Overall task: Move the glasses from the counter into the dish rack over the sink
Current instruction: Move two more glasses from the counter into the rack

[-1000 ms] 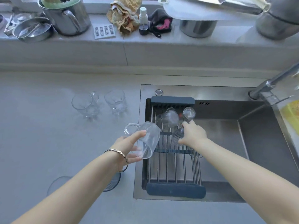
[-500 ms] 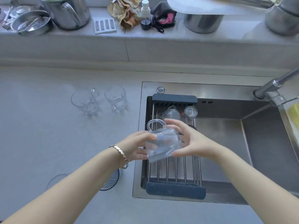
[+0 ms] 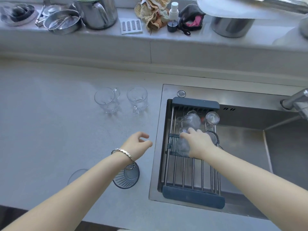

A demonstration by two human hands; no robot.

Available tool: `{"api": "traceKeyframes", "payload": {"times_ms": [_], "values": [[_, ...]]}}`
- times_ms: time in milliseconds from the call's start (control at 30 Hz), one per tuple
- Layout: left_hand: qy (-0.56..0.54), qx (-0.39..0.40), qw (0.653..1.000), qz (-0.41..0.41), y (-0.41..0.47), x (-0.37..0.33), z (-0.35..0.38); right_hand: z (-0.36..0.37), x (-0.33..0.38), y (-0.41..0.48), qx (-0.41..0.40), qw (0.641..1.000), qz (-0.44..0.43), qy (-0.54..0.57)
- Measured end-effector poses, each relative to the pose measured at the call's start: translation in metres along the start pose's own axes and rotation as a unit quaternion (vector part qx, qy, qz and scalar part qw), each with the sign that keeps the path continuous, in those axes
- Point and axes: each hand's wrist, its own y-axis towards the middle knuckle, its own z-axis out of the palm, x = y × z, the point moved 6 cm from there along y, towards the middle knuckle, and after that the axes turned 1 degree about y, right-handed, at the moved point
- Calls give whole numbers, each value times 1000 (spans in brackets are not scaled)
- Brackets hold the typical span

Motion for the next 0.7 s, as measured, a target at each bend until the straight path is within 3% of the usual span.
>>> {"api": "traceKeyframes", "payload": {"times_ms": [133,433,567,700], "values": [[-2,-17,1000,7,-6,10,-13,9,9,19,3,999,5,-48],[-27,-68,997,15,3,19,-37,1,13,15,-69,997,18,34],[-36,-134,990,3,22,24,-63,-47,31,26,-166,962,-15,218],[-47,-242,969,-21,47,30,-104,-80,58,75,-141,906,13,399]]}}
